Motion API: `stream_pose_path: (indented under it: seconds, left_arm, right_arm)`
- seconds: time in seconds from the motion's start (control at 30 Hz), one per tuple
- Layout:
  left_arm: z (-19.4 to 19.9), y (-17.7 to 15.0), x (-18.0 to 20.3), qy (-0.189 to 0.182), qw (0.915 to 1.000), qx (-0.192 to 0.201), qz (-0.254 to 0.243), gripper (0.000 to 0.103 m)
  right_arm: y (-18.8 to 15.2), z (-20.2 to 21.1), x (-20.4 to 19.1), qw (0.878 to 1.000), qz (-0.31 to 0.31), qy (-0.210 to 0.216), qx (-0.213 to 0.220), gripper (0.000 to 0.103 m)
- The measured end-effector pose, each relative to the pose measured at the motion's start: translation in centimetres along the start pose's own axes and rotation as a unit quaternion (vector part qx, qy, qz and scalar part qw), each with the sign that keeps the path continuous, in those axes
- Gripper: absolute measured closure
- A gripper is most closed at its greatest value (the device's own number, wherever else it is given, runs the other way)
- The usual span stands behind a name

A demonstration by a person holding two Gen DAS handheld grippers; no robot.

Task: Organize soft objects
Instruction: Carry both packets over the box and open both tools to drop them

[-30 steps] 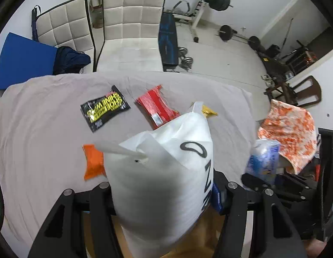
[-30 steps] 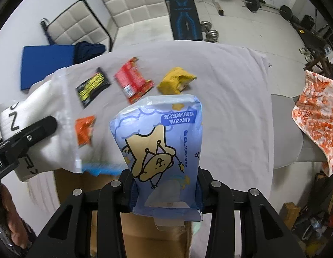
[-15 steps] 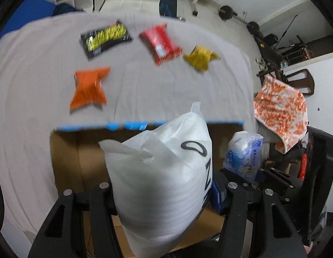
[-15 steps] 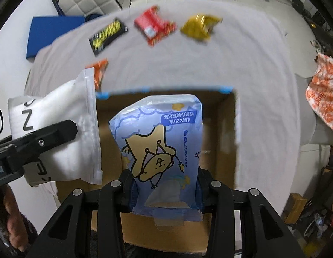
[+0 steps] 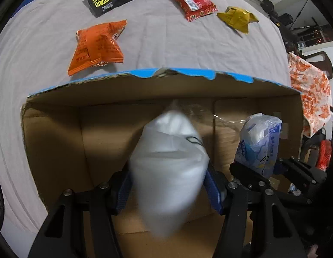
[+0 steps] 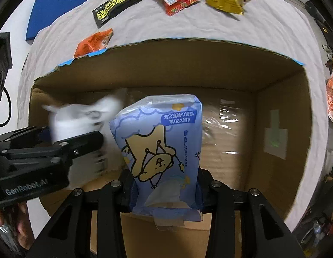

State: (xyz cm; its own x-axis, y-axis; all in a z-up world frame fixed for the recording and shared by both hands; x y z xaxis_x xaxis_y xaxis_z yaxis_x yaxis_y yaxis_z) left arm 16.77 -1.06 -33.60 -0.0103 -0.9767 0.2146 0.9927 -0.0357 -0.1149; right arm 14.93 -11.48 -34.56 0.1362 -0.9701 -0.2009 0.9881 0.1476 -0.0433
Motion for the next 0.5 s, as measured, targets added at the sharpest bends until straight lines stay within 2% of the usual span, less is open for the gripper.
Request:
stream_pose_path:
  seconds: [0.23, 0.33, 0.43, 0.5]
  left_arm:
    - [0.8, 0.5, -1.0, 0.028, 0.9996, 0.006, 0.000, 0.045]
    - [1.5, 0.5, -1.6, 0.040, 0.9991, 0.014, 0.003, 0.043]
    - [2.4, 0.4, -2.1, 0.054, 0.9982, 0.027, 0.005, 0.029]
    - [3.1, 0.1, -2.3, 0.059, 0.9976, 0.036, 0.007, 0.018]
  right_arm:
    - [0.0, -1.5, -1.4, 1.000, 0.008, 0.008, -0.013, 0.054]
    - [0.1, -1.5, -1.7, 1.000, 0.010, 0.003, -0.015, 0.037]
    - [0.0, -0.8, -1.6, 1.000, 0.007, 0.002, -0.011, 0.019]
    - [-0.4, -0.4, -1.5, 1.000, 0.004, 0.003, -0.012, 0.014]
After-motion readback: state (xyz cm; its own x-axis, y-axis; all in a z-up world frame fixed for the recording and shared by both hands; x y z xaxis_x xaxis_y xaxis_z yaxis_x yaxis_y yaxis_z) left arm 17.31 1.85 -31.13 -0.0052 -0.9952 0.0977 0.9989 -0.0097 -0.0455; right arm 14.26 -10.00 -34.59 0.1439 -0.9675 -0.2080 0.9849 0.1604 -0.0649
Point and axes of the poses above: each gripper's, at about its wrist camera, not at the fingertips, and z roughly against the way its jaws point, x to its right, y to its top, the point moved 7 cm from there along -z, roughly the way its jaws point, and after that the axes turned 3 degrees about -x, right-handed, at the moved point
